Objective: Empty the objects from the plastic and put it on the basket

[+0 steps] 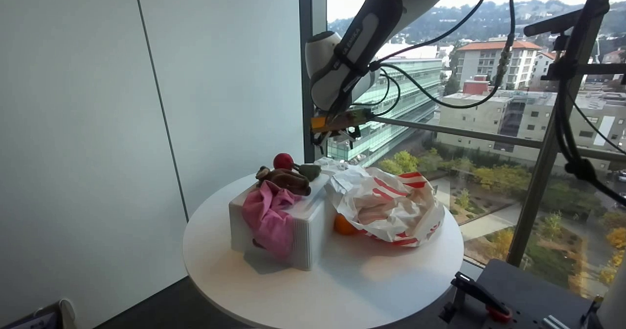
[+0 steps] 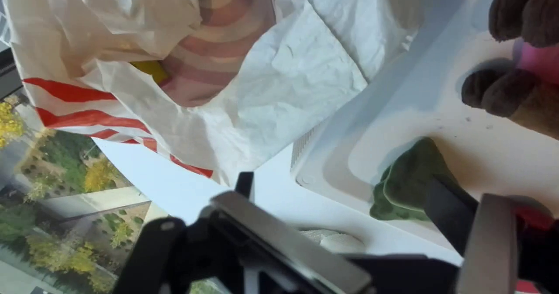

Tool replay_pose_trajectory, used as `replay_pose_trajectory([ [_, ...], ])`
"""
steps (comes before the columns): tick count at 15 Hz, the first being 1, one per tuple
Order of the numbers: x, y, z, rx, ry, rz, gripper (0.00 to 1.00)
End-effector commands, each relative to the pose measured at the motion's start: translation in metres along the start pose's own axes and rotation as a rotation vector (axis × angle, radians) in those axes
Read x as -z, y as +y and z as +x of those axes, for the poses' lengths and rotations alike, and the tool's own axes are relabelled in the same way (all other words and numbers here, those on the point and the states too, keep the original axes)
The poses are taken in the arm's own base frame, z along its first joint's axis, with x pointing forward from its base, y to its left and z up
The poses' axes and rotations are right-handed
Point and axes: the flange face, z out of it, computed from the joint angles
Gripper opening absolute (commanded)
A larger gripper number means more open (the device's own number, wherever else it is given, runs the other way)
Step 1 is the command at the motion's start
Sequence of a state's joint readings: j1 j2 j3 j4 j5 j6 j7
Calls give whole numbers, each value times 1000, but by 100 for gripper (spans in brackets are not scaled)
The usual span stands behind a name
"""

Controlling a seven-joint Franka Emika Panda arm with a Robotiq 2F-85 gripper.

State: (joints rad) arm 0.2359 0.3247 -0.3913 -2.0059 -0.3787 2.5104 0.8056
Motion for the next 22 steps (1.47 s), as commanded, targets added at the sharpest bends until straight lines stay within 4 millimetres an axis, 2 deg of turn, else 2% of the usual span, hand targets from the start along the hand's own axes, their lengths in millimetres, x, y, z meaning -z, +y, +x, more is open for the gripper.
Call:
replay_pose_trajectory([
  [1,-2,43,-20,-80,-115,-83,100],
  [4,-42,68,-23,-139,-203,-133,100],
  [6,-80,77,-26,-165,-226,-155,100],
  [13,-188,84,-31,-143,-235,-180,100],
  [15,-208,78,-24,-139,-191,-172,100],
  [18,-228,68,-9,-137,-118,-163,100],
  [20,-244,70,-2,-142,-99,-180,100],
  [22,-260,80,2,-154,-85,-218,100],
])
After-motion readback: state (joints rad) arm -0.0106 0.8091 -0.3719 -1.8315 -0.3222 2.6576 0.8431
